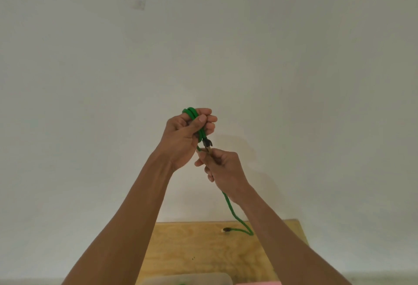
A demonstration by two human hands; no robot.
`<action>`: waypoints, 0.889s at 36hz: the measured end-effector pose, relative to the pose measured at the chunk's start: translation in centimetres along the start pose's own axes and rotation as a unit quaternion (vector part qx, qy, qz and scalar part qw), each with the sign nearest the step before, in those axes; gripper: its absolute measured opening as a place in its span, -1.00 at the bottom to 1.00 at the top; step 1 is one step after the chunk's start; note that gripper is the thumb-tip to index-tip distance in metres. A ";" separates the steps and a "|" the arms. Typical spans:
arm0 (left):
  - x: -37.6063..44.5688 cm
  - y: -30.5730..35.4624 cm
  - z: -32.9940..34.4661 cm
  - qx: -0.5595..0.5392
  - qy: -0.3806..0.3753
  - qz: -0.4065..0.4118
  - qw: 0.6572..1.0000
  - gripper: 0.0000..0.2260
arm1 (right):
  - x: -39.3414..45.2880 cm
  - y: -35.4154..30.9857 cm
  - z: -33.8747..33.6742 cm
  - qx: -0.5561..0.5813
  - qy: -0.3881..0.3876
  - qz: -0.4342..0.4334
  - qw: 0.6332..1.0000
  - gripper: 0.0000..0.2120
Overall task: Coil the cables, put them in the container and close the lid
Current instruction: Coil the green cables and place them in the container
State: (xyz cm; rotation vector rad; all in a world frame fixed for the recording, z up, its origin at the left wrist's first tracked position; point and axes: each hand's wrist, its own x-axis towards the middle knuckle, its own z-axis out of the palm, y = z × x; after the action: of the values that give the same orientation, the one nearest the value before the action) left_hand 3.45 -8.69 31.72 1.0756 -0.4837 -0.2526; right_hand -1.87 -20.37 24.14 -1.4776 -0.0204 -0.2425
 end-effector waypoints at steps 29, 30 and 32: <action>-1.0 0.2 0.4 0.261 -0.095 -0.106 0.955 -0.38 | 5.5 -12.7 -4.0 -0.363 -0.125 -0.237 0.893 -0.72; -1.0 0.4 0.6 0.247 -0.094 -0.110 0.958 -0.39 | 5.7 -12.9 -4.2 -0.354 -0.118 -0.247 0.894 -0.70; -1.2 0.7 0.9 0.226 -0.099 -0.121 0.962 -0.41 | 6.2 -13.2 -4.5 -0.322 -0.105 -0.263 0.903 -0.68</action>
State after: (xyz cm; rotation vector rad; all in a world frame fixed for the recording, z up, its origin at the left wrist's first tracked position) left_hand 1.91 -8.52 32.39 1.5684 -0.6059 -0.4847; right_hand 1.24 -26.74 37.63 -2.1405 -0.5685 -0.5637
